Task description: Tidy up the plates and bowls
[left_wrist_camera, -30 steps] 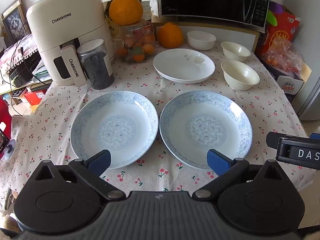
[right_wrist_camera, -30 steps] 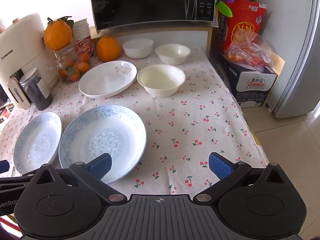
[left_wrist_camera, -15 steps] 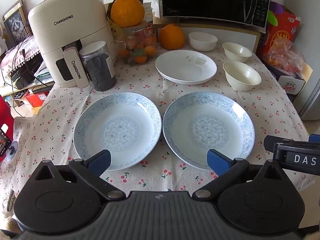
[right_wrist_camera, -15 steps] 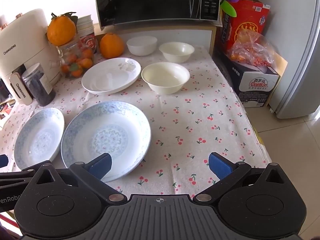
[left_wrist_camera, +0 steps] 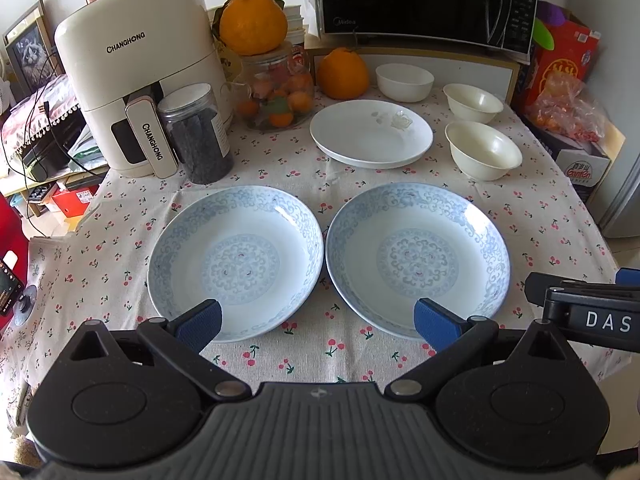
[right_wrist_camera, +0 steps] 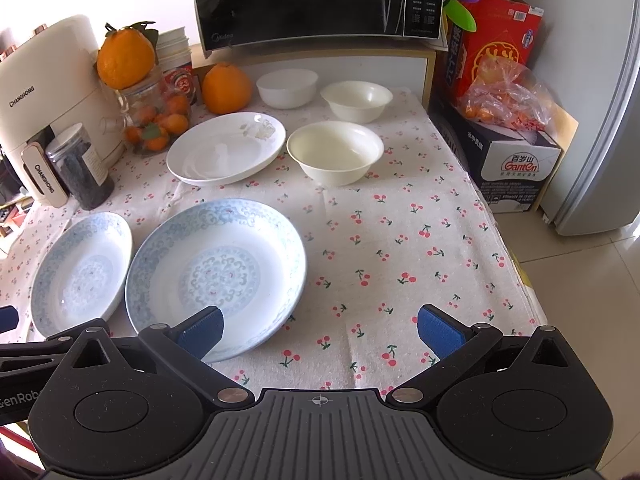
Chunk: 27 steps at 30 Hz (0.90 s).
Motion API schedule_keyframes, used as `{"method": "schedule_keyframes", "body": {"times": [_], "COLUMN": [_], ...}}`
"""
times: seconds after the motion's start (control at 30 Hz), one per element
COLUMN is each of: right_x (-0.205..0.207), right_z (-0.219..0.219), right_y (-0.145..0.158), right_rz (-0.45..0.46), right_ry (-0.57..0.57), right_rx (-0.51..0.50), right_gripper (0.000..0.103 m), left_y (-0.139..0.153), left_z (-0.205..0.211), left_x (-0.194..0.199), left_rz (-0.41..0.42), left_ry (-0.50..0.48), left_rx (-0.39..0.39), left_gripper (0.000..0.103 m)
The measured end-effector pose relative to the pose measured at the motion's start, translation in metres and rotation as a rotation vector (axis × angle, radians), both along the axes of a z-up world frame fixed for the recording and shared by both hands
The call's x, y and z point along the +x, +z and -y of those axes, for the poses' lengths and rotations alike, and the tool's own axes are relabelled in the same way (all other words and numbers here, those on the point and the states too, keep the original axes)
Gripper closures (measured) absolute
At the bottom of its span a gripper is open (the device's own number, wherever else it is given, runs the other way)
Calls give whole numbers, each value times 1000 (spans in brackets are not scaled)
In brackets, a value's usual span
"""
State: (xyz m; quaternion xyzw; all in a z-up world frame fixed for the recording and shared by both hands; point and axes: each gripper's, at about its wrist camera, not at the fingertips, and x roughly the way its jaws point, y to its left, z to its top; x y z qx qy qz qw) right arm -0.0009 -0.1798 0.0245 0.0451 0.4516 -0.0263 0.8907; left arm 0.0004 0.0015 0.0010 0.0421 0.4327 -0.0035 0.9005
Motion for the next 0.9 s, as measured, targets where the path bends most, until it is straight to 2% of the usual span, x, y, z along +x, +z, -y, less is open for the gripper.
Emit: {"method": "schedule_keyframes", "body": {"times": [0.9], "right_x": [0], "right_z": [2], "right_y": [1], "right_rz": [-5], "right_ry": [-2], "right_rx": [5], "right_gripper": [0], "left_y": [-1], "left_z": [-1], "left_x": [-1], "left_rz": [-4], "left_ry": [-1], "left_rx": [1], "left_gripper": [0]}}
